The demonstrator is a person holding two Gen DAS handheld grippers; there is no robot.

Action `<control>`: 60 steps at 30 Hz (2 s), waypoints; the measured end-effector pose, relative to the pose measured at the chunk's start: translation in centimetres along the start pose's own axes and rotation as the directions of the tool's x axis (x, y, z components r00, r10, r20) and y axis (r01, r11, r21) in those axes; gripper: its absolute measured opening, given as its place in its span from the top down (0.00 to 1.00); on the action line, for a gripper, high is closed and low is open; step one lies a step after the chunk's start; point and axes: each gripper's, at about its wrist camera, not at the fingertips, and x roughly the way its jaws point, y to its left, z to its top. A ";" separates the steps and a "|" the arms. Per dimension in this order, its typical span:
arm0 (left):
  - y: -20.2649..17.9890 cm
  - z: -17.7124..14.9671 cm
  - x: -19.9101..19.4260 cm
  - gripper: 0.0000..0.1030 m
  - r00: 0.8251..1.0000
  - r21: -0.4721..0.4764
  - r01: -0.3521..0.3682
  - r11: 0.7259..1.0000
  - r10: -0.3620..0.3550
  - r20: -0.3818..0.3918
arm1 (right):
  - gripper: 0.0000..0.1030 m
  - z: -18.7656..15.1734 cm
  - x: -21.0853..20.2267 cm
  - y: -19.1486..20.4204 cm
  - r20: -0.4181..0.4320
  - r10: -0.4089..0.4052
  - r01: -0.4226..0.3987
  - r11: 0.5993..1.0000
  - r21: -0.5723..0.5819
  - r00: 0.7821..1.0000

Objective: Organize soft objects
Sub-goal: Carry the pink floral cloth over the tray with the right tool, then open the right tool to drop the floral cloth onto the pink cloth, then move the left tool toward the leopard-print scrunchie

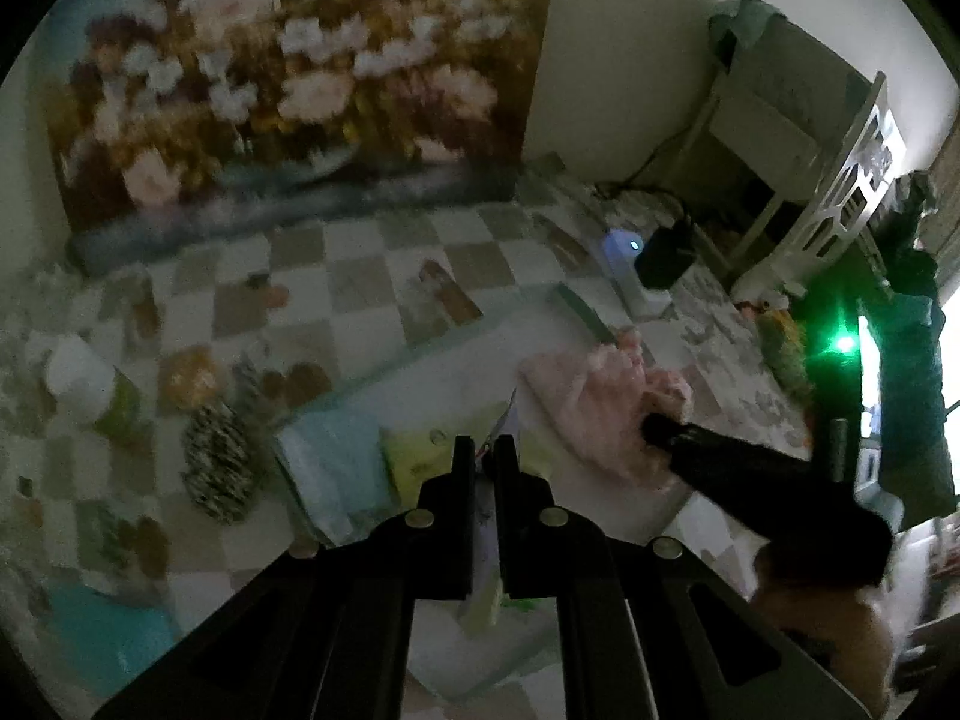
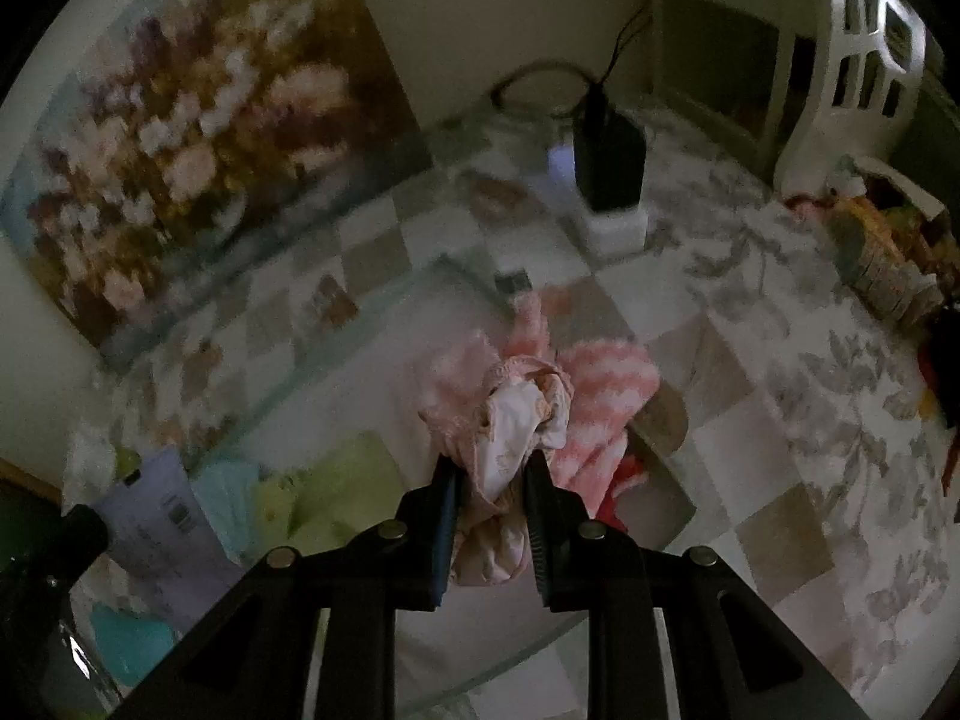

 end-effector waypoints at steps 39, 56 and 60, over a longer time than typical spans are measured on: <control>12.6 -2.1 4.8 0.07 0.932 -0.324 -0.355 0.877 0.306 -0.192 | 0.00 -0.9 1.5 2.7 -0.040 -0.082 0.077 0.992 -0.105 0.996; 17.9 -3.1 2.4 0.05 0.933 -0.488 -0.360 0.795 0.305 -0.192 | 0.00 -1.6 1.2 6.2 -0.023 -0.089 0.081 0.970 -0.231 0.996; 19.5 -3.2 1.4 0.05 0.927 -0.517 -0.374 0.770 0.327 -0.182 | 0.00 -1.9 1.2 7.1 -0.021 -0.091 0.082 0.964 -0.254 0.996</control>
